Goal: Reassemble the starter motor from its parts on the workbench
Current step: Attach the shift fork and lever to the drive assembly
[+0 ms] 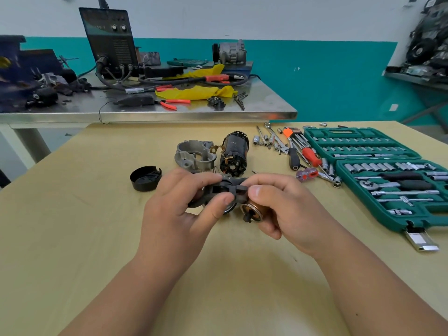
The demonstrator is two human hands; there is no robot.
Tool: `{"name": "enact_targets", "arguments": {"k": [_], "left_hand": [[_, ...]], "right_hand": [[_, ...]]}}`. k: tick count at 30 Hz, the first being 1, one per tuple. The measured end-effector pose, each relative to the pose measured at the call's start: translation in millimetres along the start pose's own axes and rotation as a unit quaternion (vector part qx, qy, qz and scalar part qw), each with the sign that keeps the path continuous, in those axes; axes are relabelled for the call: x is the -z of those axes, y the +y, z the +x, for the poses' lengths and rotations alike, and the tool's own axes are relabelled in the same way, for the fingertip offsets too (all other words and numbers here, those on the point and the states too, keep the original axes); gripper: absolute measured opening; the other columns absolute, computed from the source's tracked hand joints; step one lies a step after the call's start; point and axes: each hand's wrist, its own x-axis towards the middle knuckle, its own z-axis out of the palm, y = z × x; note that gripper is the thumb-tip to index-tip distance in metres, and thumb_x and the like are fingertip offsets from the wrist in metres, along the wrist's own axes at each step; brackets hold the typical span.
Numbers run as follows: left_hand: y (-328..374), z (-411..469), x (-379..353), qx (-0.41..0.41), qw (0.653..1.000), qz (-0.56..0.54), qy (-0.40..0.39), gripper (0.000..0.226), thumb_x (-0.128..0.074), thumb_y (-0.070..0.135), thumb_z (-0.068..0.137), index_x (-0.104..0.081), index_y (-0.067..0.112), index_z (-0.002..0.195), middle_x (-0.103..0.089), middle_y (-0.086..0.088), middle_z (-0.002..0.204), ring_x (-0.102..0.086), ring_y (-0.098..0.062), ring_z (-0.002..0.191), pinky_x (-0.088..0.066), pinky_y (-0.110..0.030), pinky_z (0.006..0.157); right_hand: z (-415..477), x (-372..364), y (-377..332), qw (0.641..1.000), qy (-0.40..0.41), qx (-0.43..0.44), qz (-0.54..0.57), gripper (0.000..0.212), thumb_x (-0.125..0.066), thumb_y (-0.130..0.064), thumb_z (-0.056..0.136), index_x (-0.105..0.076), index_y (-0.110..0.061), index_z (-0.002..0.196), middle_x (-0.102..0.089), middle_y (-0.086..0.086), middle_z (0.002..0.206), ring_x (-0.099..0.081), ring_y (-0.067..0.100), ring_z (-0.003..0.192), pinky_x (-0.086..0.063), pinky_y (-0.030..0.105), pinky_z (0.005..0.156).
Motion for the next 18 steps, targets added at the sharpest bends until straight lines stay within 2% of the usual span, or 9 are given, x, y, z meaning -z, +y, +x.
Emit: {"name": "enact_targets", "arguments": {"k": [3, 5, 8, 11, 14, 16, 18], "left_hand": [[0, 0, 0, -0.016, 1.000, 0.013, 0.013, 0.022, -0.065, 0.037, 0.084, -0.061, 0.030, 0.104, -0.047, 0.024, 0.091, -0.047, 0.001, 0.083, -0.038, -0.006, 0.078], [-1, 0, 0, -0.032, 0.999, 0.029, 0.022, 0.021, -0.064, 0.037, 0.085, -0.064, 0.033, 0.105, -0.048, 0.019, 0.091, -0.051, -0.012, 0.087, -0.042, -0.017, 0.080], [-4, 1, 0, -0.052, 0.997, 0.049, 0.038, 0.027, -0.063, 0.037, 0.088, -0.058, 0.029, 0.114, -0.050, 0.011, 0.099, -0.051, -0.016, 0.093, -0.048, -0.032, 0.081], [-7, 0, -1, -0.065, 0.996, 0.038, 0.039, 0.027, -0.062, 0.031, 0.090, -0.057, 0.028, 0.117, -0.049, 0.010, 0.105, -0.054, -0.017, 0.096, -0.047, -0.028, 0.087], [-4, -4, -4, -0.025, 0.998, -0.057, 0.033, 0.038, -0.062, 0.023, 0.089, -0.048, 0.039, 0.121, -0.051, 0.009, 0.112, -0.057, -0.016, 0.102, -0.045, -0.026, 0.093], [-1, -5, -6, 0.042, 0.985, -0.166, 0.027, 0.056, -0.062, 0.020, 0.085, -0.037, 0.042, 0.130, -0.055, -0.002, 0.112, -0.058, -0.015, 0.105, -0.047, -0.029, 0.095], [1, -5, -6, 0.089, 0.968, -0.236, 0.013, 0.064, -0.063, 0.020, 0.083, -0.034, 0.040, 0.136, -0.060, -0.003, 0.110, -0.060, -0.014, 0.107, -0.047, -0.027, 0.096]], "right_hand": [[-1, -2, 0, 1.000, 0.006, 0.008, -0.015, 0.016, -0.056, -0.030, 0.078, -0.068, -0.020, 0.078, -0.047, -0.004, 0.050, -0.039, 0.012, 0.036, -0.030, 0.019, 0.037], [-1, -5, 0, 0.999, 0.028, 0.030, -0.029, 0.010, -0.058, -0.029, 0.077, -0.067, -0.024, 0.076, -0.044, -0.009, 0.050, -0.041, 0.009, 0.040, -0.032, 0.019, 0.038], [-2, -8, 1, 0.991, 0.067, 0.092, -0.070, 0.001, -0.062, -0.026, 0.077, -0.063, -0.026, 0.077, -0.041, -0.013, 0.051, -0.041, 0.008, 0.046, -0.035, 0.019, 0.043], [-3, -9, 1, 0.981, 0.075, 0.122, -0.133, 0.009, -0.064, -0.028, 0.076, -0.062, -0.028, 0.084, -0.045, -0.014, 0.053, -0.040, 0.005, 0.050, -0.036, 0.020, 0.048], [-5, -13, 2, 0.967, 0.099, 0.154, -0.179, 0.012, -0.064, -0.031, 0.076, -0.058, -0.031, 0.087, -0.048, -0.016, 0.056, -0.042, 0.003, 0.051, -0.035, 0.014, 0.049], [-6, -15, 2, 0.952, 0.119, 0.186, -0.209, 0.014, -0.061, -0.038, 0.075, -0.056, -0.033, 0.087, -0.049, -0.018, 0.057, -0.046, 0.003, 0.052, -0.035, 0.012, 0.050], [-6, -16, 3, 0.932, 0.138, 0.226, -0.248, 0.016, -0.057, -0.040, 0.075, -0.054, -0.033, 0.090, -0.047, -0.019, 0.057, -0.046, 0.003, 0.052, -0.034, 0.011, 0.050]]}}
